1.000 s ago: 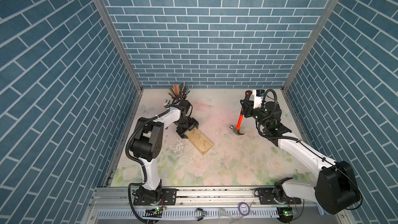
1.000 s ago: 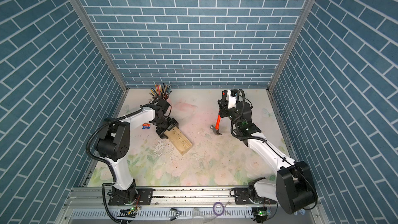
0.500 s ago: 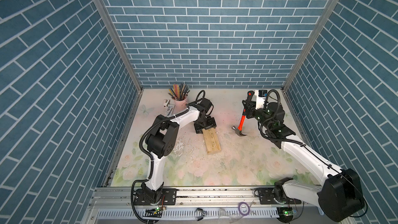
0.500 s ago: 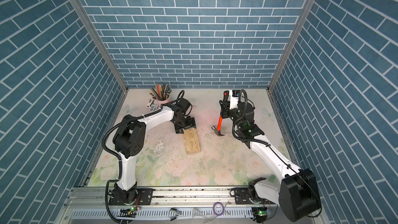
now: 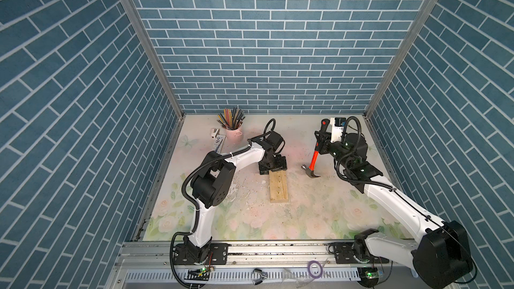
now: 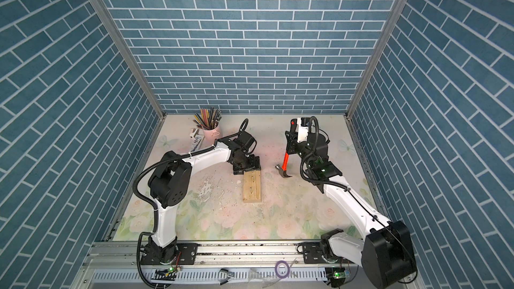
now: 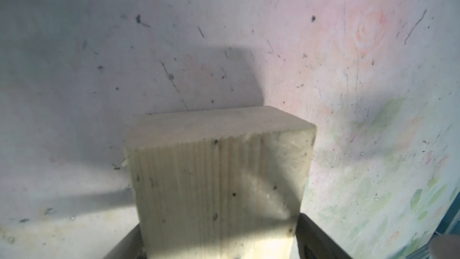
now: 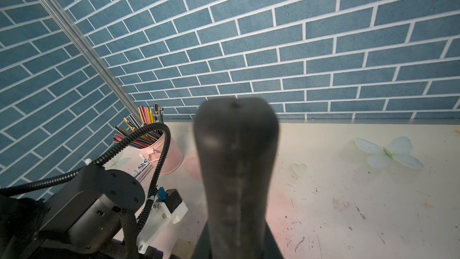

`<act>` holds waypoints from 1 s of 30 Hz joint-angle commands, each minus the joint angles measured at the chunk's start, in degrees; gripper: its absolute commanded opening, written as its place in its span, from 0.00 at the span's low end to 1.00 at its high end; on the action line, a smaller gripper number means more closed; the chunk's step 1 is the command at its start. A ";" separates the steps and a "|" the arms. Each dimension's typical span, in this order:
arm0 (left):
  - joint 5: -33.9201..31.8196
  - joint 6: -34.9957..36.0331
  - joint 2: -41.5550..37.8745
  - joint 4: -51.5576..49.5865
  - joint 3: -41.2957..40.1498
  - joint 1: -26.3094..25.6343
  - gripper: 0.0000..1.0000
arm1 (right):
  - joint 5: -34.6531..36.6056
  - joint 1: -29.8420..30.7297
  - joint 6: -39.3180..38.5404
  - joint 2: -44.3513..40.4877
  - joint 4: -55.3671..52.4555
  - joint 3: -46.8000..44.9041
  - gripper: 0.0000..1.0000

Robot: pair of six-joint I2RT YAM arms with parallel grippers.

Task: Use a claw hammer to pull out a nail
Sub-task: Adjust the mounting plate at the center of the board.

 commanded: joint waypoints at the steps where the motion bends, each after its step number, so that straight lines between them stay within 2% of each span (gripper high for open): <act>1: -1.95 -0.07 -1.71 -1.20 -3.07 -1.67 0.87 | 1.45 0.36 0.42 -2.60 3.28 0.20 0.00; 7: -3.72 -1.33 -4.06 -1.08 -7.22 -3.35 0.87 | 2.24 0.54 0.62 -3.43 3.20 -0.68 0.00; 12: -1.63 -3.62 -5.75 3.24 -10.53 -4.13 0.87 | 2.77 0.63 0.60 -4.19 3.01 -1.30 0.00; 30: -2.57 -2.89 -6.23 5.89 -9.12 -4.11 0.87 | 2.33 0.67 0.79 -2.98 3.01 -0.43 0.00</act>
